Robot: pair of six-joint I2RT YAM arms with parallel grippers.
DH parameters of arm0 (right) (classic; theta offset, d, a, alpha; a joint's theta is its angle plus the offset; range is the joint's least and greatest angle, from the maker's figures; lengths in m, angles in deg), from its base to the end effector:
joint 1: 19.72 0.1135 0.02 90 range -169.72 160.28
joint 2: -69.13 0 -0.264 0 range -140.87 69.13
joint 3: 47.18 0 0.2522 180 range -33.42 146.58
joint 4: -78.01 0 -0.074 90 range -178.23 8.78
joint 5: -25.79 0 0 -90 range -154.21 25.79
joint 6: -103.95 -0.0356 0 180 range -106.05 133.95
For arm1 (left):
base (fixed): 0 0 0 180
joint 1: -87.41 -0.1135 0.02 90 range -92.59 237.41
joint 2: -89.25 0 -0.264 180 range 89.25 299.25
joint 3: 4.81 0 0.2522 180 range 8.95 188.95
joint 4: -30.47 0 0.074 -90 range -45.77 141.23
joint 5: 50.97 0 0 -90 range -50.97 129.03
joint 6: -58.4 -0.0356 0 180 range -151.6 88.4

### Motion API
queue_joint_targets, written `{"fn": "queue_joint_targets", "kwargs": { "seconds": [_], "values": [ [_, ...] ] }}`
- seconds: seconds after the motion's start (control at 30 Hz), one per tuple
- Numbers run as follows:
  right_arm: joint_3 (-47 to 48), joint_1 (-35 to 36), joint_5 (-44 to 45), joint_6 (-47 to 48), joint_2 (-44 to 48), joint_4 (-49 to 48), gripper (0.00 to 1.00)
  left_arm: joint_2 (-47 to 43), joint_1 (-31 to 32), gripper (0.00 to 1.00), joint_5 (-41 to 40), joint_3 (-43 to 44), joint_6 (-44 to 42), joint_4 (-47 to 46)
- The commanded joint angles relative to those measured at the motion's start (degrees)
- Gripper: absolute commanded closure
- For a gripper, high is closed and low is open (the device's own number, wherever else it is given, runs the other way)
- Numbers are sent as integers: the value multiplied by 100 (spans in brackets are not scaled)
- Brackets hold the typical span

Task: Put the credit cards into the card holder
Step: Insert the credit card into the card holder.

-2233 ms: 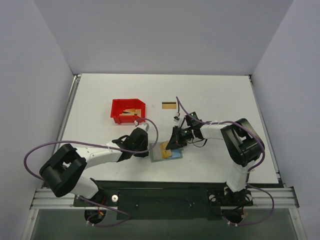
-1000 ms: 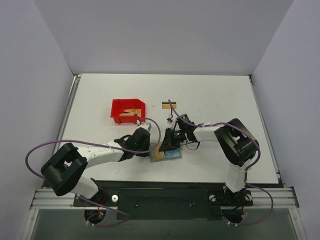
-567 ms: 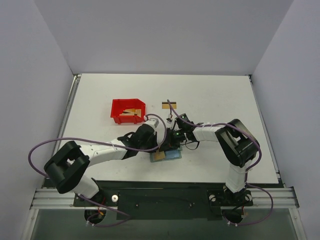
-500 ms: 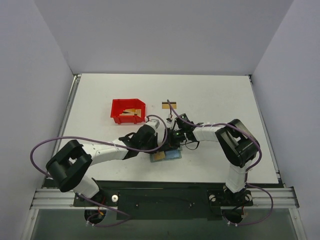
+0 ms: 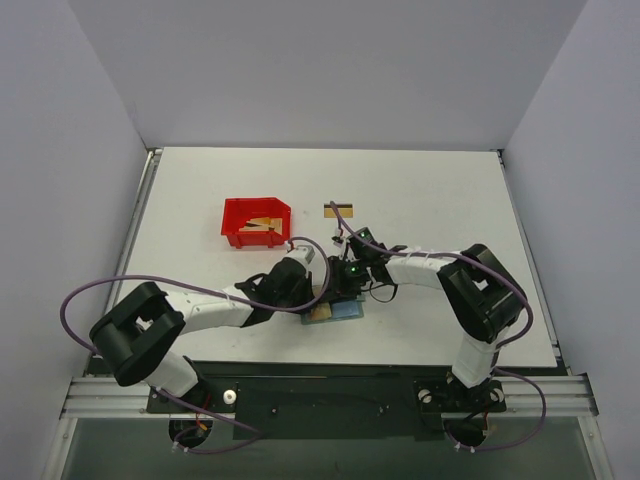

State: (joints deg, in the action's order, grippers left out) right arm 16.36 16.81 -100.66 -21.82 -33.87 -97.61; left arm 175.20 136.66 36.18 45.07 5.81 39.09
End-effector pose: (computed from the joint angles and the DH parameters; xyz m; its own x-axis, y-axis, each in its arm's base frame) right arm 0.2671 0.2242 0.1394 -0.9327 -0.1058 -0.3447 -0.3425 0.5585 0.7555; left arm 0.1861 -0.2133 0.1513 -0.8103 0.0108 -0.5859 0.3038 0.8628 -0.4041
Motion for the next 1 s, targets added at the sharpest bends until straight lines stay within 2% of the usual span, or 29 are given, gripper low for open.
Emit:
{"fn": "queue_joint_targets", "kwargs": {
  "seconds": [0.0,0.2,0.47,0.7,0.97],
  "values": [
    [-47,82,603,228,499,648,69,123,75,100,22,-193,100,93],
    [-109,82,1008,299,896,868,65,88,93,100,-22,-193,118,101],
    [-214,82,797,202,650,605,75,-96,93,100,-101,35,82,295],
    [-267,82,604,114,413,306,78,-535,76,100,-242,18,21,435],
    [-197,73,692,193,281,464,88,-861,-12,100,-426,-61,12,822]
  ]
}}
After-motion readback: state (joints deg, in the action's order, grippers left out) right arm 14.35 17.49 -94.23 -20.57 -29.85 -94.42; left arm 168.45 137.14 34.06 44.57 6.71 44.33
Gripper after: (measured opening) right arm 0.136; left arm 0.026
